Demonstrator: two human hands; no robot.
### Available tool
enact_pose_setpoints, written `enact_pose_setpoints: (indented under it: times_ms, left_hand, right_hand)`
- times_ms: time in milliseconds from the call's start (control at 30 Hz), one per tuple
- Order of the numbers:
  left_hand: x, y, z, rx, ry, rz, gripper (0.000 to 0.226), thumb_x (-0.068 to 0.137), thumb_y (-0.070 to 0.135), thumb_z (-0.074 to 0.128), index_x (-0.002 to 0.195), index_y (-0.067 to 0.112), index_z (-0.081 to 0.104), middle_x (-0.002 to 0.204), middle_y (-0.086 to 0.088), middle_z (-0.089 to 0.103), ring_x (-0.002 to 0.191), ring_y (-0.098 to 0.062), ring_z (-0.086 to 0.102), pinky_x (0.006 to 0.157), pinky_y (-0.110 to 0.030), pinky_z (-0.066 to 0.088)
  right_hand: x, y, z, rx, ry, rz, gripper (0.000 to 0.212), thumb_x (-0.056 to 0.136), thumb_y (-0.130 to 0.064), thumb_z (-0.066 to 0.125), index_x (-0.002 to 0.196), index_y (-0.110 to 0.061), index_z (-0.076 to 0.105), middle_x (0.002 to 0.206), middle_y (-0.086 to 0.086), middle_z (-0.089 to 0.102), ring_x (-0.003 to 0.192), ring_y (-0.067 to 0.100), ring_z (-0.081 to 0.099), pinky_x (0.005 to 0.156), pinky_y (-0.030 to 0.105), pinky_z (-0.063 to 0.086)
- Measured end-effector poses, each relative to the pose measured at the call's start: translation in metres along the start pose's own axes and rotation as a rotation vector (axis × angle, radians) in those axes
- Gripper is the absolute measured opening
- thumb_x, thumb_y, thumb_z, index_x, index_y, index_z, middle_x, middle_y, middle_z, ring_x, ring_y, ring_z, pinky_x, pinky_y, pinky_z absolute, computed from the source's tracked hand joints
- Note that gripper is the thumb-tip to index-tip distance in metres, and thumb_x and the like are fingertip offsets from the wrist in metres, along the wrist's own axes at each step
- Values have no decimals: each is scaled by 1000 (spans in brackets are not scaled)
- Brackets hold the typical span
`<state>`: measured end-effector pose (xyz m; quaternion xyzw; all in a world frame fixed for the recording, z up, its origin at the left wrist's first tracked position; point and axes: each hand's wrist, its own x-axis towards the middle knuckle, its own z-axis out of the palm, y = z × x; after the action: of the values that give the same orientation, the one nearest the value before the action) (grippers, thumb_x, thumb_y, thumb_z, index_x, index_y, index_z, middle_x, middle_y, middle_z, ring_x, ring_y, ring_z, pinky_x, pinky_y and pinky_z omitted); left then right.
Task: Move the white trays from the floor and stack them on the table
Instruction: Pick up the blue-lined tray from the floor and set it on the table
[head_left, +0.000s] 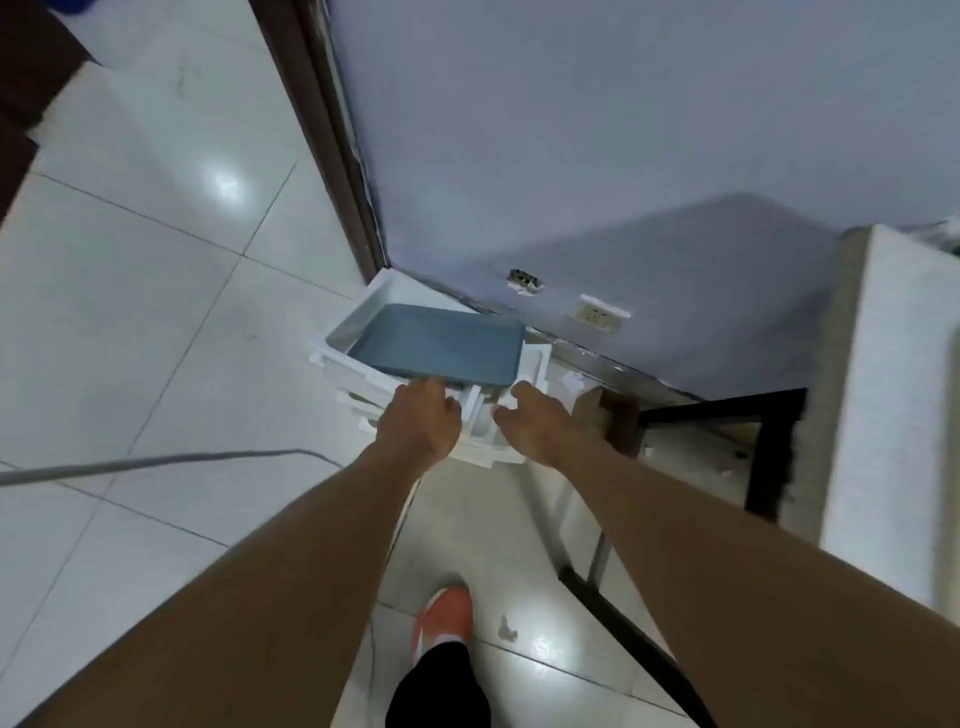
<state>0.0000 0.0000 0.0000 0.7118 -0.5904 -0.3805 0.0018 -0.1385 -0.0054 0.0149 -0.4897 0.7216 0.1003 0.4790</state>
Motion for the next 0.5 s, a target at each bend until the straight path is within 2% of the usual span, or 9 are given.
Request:
enact_pose_setpoints:
  times_ms: [67,100,167,200,233,300,400,467,500]
  left_hand:
    - [20,-6,20,-169,51,-41,16,96,23,47,89,10,55,93,-10,63,95,-27,64,84,-33,48]
    - [33,-7,30,-245,88,-70,17,96,21,48,86,9,54,89,-9,61,90,-25,62,83,-32,48]
    - [59,-4,49,-444,148,-173,21,96,19,47,93,2,58,93,-13,63,89,-25,62,85,-35,52]
    - [69,-2,57,-564,162,-230,23,95,19,47,101,0,58,101,-16,64,95,-28,63,89,-38,53]
    - [79,-1,64,-664,156,-290,26,94,19,47,112,1,54,112,-18,63,102,-32,62,94,-40,52]
    - [97,2,76,-778,145,-432,41,94,20,48,129,0,42,131,-20,54,118,-36,55,100,-36,44]
    - [125,-4,89,-867,62,-586,50,95,21,45,137,-5,37,140,-19,48,125,-34,51,88,-32,42]
    - [137,-7,95,-821,-76,-570,47,97,16,40,138,-7,38,142,-22,47,127,-35,49,79,-26,44]
    - [144,-10,99,-792,-113,-592,45,99,11,38,138,-10,37,143,-24,45,129,-35,46,73,-19,45]
  right_hand:
    - [25,6,12,31,-4,37,45,98,-33,44,138,-13,40,133,14,55,116,31,57,96,40,50]
    - [41,9,16,60,5,61,44,97,-31,45,137,-13,42,130,13,57,111,30,58,90,39,51]
    - [69,14,21,126,50,121,40,96,-28,46,133,-11,46,125,13,59,97,27,58,71,33,49]
    - [83,17,24,156,87,151,38,95,-26,47,129,-9,49,123,13,60,93,26,56,68,32,47]
    - [97,20,27,211,116,196,38,94,-25,48,127,-8,51,119,14,60,92,27,55,71,32,49]
    - [118,27,33,381,136,281,36,92,-23,50,124,-7,53,109,11,59,93,27,55,89,40,54]
    - [144,33,40,549,141,331,28,92,-20,50,118,-8,50,98,10,56,92,27,55,96,46,53]
    - [159,34,44,656,147,340,19,93,-16,50,111,-11,46,89,9,55,94,28,56,97,47,53]
    - [165,33,46,711,152,341,17,93,-15,50,108,-10,46,91,10,56,95,29,57,96,47,53]
